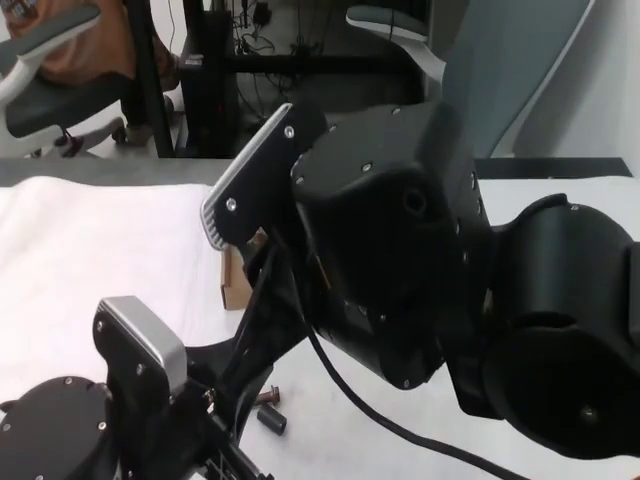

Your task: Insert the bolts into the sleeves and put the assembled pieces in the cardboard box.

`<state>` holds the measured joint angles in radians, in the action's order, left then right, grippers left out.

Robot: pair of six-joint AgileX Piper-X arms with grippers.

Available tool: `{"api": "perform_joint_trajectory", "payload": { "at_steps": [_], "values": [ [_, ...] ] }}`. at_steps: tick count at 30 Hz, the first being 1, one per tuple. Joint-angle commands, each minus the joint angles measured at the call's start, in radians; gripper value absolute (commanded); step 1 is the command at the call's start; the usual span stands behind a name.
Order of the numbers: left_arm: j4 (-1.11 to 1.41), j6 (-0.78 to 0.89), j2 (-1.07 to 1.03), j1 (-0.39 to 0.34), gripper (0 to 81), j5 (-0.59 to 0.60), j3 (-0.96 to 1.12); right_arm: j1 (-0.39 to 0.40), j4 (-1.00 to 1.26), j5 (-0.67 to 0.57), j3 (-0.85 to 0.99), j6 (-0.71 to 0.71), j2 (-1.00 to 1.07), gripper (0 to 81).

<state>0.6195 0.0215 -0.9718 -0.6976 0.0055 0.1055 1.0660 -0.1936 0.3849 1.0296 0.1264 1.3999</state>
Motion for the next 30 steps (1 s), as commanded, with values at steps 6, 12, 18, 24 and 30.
{"api": "perform_joint_trajectory", "payload": {
  "at_steps": [6,12,18,24,30],
  "values": [
    [0.074,-0.014,-0.003,0.001,1.8,-0.006,0.003,0.0,-0.004,-0.009,0.002,-0.014,-0.005,0.4],
    [0.094,-0.029,-0.003,0.001,1.8,-0.03,0.003,0.0,-0.029,-0.022,0.002,-0.038,-0.005,0.4],
    [0.127,-0.091,-0.003,0.001,1.8,-0.079,0.005,0.0,-0.046,-0.039,0.002,-0.054,-0.005,0.4],
    [0.127,-0.091,-0.003,0.001,1.8,-0.093,0.005,0.002,-0.064,-0.039,0.002,-0.06,-0.005,0.4],
    [0.127,-0.126,-0.003,0.001,1.8,-0.119,0.005,0.033,-0.063,-0.039,0.002,-0.067,-0.013,0.4]
  ]
}}
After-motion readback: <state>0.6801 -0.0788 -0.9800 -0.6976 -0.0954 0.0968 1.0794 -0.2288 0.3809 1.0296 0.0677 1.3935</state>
